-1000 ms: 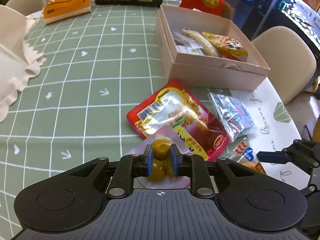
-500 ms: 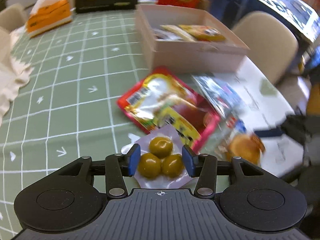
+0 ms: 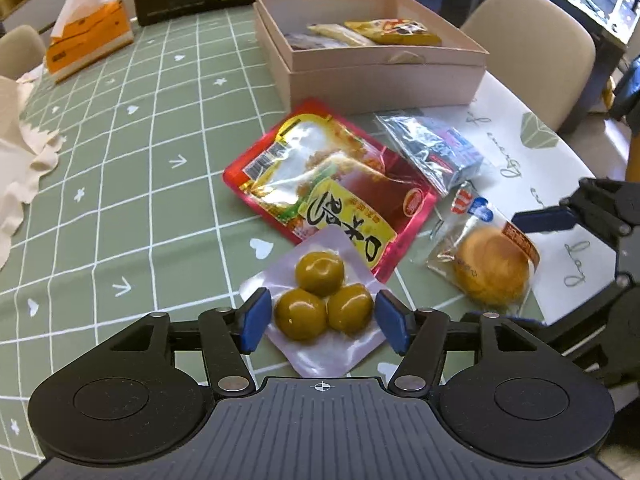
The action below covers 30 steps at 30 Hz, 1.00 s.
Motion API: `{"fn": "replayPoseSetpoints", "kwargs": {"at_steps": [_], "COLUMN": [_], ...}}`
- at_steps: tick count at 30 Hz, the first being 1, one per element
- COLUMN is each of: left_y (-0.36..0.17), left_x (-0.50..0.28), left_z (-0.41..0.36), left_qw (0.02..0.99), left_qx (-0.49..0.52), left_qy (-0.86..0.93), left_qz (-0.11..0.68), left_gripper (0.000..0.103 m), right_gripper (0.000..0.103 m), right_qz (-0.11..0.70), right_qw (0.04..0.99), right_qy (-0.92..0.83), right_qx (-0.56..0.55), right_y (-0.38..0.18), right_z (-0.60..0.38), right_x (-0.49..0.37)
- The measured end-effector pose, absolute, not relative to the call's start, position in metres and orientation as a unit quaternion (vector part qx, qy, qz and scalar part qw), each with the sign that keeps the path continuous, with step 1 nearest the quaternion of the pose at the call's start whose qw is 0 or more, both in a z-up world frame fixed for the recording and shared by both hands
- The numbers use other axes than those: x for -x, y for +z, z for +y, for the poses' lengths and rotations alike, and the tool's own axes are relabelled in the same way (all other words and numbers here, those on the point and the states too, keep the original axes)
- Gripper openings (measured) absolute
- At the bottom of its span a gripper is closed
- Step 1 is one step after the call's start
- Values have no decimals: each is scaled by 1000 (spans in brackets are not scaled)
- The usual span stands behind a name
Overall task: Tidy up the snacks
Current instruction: 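Carry the pastry packet into the pink box and open the right gripper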
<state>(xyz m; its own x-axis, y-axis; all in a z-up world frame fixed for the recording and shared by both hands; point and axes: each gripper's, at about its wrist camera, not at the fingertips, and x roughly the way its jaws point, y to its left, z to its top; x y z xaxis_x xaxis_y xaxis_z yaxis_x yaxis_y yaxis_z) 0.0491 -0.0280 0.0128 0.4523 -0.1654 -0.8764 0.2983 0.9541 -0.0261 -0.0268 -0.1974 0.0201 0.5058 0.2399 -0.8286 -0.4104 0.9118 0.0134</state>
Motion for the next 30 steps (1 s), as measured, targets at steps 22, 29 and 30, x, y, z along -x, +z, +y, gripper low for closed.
{"fn": "replayPoseSetpoints", "kwargs": {"at_steps": [22,29,30], "left_y": [146,143,132], "left_x": [-85,-124,-121], "left_z": [-29,-23,-24], "left_qw": [921,914,908], "left_qx": [1,40,38], "left_qy": [-182,-167,-165], "left_qz": [345,367,382], "left_gripper": [11,12,13], "right_gripper": [54,54,54], "right_qz": [291,278,282], "right_qw": [943,949,948], "right_qy": [158,140,143], "right_qx": [45,37,40], "right_y": [156,161,158], "right_z": [-259,-262,-261], "right_x": [-16,-49,-54]}}
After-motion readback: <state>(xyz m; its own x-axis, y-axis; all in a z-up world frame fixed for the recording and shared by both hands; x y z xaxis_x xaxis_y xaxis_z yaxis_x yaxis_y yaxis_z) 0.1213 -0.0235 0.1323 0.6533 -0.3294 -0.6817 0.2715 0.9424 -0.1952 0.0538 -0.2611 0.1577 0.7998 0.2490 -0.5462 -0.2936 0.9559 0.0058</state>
